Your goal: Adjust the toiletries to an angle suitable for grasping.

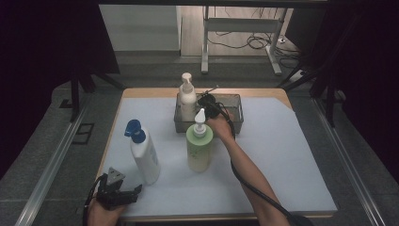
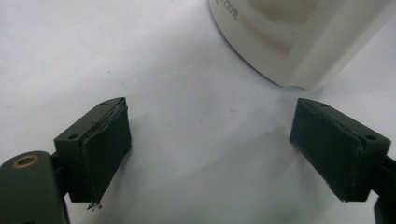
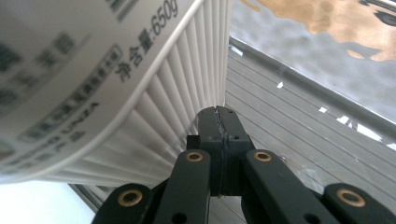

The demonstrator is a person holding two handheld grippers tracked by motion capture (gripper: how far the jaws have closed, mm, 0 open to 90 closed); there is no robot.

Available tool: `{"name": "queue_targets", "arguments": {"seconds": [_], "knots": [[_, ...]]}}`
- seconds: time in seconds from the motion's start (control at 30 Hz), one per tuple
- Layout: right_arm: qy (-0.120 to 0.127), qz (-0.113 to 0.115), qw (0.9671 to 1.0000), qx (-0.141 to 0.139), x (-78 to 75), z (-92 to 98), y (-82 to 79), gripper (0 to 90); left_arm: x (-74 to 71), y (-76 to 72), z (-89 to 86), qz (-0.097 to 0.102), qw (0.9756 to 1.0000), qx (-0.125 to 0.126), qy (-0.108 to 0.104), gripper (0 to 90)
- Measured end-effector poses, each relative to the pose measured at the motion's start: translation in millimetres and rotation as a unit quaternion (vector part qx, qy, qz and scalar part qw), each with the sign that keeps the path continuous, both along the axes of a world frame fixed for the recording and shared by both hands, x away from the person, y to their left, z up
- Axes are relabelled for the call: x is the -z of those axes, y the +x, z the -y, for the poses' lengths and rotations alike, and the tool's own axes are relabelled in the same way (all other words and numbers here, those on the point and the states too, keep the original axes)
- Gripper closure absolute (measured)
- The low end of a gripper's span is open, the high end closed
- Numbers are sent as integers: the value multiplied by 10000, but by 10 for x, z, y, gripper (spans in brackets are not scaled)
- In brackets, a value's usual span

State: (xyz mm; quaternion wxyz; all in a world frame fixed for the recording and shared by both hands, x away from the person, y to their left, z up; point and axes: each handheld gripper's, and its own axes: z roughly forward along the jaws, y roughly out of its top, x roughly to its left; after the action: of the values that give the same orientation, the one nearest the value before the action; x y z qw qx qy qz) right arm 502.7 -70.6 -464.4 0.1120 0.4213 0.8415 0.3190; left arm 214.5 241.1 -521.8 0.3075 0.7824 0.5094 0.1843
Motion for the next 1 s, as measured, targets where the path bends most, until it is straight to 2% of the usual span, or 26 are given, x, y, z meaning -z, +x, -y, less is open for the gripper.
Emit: {"name": "queue_targets", "arguments": {"seconds": [0.43,0.77,1.0], "knots": [[74,15,9999,-109,-16,-111,-26,894,0,0,0,-4,10000,-3,-10,121],[78,28,9998,-203,-39,-93,-64,894,1,0,1,-3,10000,-5,-12,120],[231,25,9993,-278,-87,-64,-102,894,1,0,1,-2,10000,-5,-12,121]]}}
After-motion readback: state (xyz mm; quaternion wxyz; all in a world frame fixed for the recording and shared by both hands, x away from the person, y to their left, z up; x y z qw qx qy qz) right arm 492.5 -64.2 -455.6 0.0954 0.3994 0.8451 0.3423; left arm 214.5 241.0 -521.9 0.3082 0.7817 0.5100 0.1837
